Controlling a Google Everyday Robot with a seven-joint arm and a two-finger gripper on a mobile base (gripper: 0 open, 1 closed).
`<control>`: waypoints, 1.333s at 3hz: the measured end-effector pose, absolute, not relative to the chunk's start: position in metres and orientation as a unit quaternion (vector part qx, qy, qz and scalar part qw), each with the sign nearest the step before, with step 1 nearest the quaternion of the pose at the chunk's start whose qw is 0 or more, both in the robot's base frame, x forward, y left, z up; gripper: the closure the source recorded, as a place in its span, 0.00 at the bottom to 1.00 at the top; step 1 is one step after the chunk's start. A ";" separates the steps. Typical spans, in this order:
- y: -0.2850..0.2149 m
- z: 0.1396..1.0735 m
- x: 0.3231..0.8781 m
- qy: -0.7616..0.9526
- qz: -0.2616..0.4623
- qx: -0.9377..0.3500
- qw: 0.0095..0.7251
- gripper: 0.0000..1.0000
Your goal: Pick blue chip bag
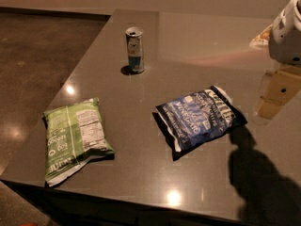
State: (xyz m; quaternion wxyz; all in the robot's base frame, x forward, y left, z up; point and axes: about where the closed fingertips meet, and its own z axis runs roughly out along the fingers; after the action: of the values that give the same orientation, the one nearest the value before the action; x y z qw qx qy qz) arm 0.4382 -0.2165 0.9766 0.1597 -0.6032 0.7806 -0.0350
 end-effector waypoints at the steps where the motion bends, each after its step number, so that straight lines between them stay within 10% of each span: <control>1: -0.217 0.977 0.438 0.781 -0.035 -0.603 0.160 0.00; 4: -0.201 0.932 0.457 0.713 -0.044 -0.690 0.119 0.00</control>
Offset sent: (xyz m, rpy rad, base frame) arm 0.0092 0.0069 -0.0309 -0.0801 0.0315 0.1414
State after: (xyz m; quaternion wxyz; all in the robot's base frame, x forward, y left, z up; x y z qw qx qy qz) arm 0.4574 -0.2015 0.9319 0.1189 -0.6896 0.7130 -0.0443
